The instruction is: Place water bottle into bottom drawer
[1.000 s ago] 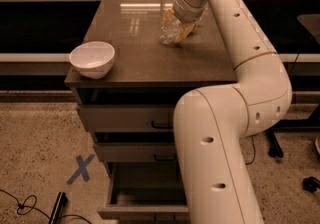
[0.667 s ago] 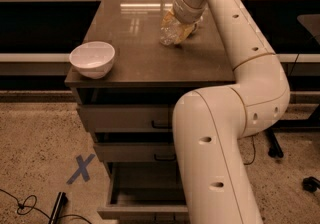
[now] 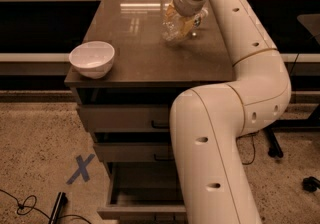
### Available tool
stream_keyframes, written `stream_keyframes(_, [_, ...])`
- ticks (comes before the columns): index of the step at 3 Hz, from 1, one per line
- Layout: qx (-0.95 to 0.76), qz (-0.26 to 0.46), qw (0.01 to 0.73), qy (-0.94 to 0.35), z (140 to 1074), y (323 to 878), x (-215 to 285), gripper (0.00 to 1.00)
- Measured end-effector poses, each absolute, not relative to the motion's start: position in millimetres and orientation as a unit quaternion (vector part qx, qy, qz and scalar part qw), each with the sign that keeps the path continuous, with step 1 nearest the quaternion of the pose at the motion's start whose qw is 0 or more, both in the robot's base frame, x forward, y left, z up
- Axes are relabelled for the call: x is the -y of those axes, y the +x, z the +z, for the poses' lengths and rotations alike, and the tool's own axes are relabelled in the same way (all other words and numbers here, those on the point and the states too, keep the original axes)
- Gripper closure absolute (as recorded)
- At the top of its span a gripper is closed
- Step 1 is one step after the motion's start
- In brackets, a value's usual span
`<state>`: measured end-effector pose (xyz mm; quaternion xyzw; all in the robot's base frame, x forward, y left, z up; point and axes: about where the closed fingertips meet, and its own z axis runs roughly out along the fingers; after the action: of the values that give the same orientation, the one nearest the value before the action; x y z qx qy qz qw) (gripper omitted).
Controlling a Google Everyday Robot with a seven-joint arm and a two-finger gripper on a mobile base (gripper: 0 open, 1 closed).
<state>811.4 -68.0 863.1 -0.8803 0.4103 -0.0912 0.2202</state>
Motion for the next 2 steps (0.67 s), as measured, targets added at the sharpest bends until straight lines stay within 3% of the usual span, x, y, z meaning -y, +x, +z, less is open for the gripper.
stream_keyframes(2, [-0.498, -0.144, 0.213, -0.828, 955, 785, 99, 1.00])
